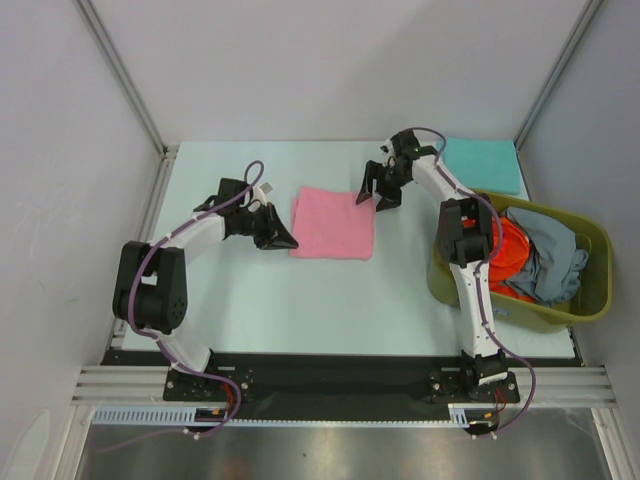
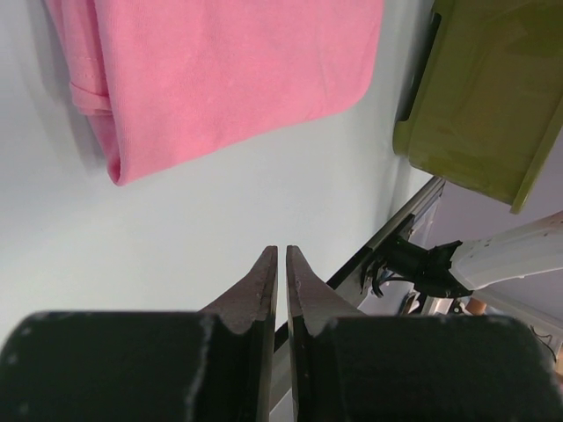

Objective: Fold and stack the t-shirts
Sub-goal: Neatly place the folded tshirt to the corner

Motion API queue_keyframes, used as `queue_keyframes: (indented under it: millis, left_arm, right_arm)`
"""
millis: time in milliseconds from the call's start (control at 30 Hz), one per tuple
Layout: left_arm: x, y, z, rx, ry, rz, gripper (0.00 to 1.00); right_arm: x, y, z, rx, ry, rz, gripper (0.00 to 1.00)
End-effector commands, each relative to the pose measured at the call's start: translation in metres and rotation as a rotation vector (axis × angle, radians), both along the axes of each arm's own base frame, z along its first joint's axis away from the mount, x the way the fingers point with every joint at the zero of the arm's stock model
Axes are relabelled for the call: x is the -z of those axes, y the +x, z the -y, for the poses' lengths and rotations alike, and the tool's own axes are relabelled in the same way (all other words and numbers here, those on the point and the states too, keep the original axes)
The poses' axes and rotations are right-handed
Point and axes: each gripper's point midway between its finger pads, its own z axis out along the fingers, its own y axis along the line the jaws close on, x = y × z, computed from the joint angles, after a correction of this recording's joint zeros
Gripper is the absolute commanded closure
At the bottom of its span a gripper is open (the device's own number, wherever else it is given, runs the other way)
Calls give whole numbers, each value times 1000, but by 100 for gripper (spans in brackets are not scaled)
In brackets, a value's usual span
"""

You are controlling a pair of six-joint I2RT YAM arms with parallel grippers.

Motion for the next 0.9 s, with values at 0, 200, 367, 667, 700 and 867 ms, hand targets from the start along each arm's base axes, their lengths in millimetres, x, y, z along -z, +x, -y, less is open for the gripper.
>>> queue_keyframes:
  millis: [0,200,367,667,700,867]
  left_arm:
    - [-7,2,-2,19,-23,45,87]
    - [-5,-3,-6,11,-24,39,87]
    - [-7,-6,-8,8,-25,39,87]
    - [-14,-34,-22,-43,34,73,87]
    - [-15,-36,-23,-46,38,76,86]
    - [-19,-43,-26,-70,36,97,86]
  right_arm:
    - [18,-3,-18,-47,17,3,27]
    - [19,-5,-34,-24,83,-11,45]
    - [15,5,-32,-25,65,20,83]
    - [-54,27,12,-106,-220,270,100]
    - [-60,30,22,-98,-276,298,100]
    - [-95,40,47,-214,-419,450,100]
